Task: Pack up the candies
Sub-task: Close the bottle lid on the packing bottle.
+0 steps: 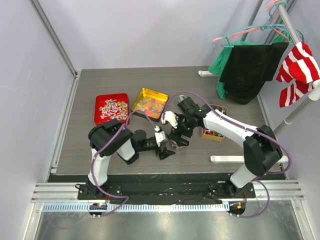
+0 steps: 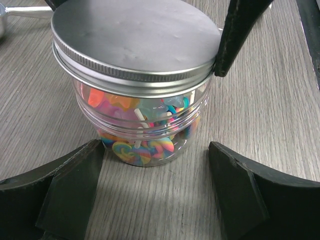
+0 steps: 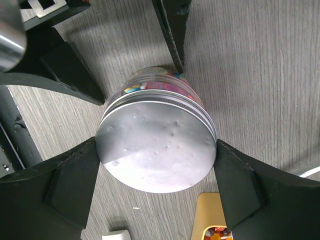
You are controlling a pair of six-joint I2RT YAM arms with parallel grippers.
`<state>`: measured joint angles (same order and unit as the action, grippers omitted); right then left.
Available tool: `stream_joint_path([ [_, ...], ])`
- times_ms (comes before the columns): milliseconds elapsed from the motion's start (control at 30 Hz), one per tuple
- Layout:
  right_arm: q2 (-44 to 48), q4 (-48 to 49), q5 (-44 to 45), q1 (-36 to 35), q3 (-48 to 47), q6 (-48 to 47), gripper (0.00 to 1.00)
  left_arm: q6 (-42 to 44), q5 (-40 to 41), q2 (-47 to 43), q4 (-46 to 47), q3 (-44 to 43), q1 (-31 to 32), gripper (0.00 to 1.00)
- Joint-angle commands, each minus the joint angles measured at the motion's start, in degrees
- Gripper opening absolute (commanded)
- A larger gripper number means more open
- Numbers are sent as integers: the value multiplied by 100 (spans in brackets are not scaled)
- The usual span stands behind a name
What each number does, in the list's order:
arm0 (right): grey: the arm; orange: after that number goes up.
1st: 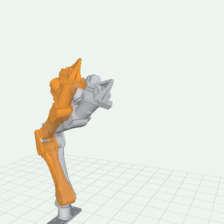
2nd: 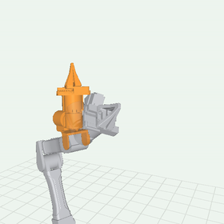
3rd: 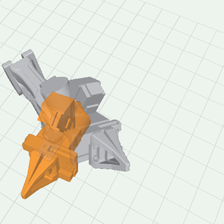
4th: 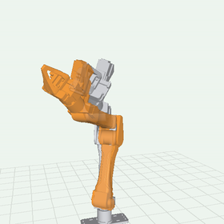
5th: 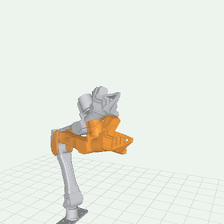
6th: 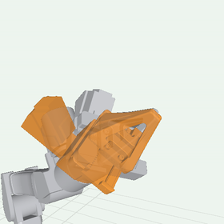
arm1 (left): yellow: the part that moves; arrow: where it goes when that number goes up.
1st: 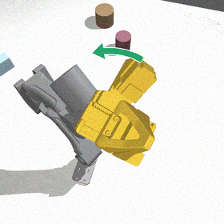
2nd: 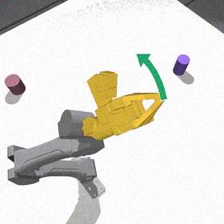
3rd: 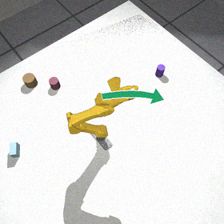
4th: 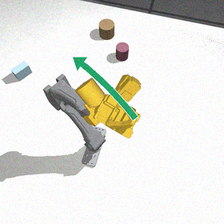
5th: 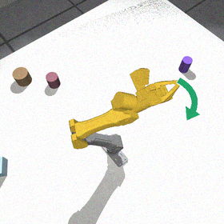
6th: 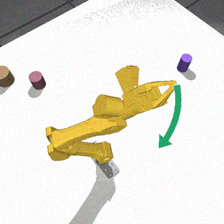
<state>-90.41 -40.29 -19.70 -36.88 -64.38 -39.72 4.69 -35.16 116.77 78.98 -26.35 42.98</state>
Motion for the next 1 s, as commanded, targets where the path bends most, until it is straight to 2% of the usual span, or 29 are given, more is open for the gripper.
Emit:
stream_joint_path([
  [0,-73,180,-200,-3,-127,26,58,-47,-26,135,970,-55,-27,89],
  [333,-275,302,-201,-82,-154,70,59,-56,-26,127,970,-55,-44,90],
  [633,-240,566,-121,-82,-92,184,66,-64,-35,127,970,-63,-53,90],
  [733,-223,610,-113,-100,-84,219,76,-56,-35,135,970,-72,-53,90],
  [967,-108,637,-139,-108,-40,228,91,-65,-44,144,970,-81,-53,90],
])
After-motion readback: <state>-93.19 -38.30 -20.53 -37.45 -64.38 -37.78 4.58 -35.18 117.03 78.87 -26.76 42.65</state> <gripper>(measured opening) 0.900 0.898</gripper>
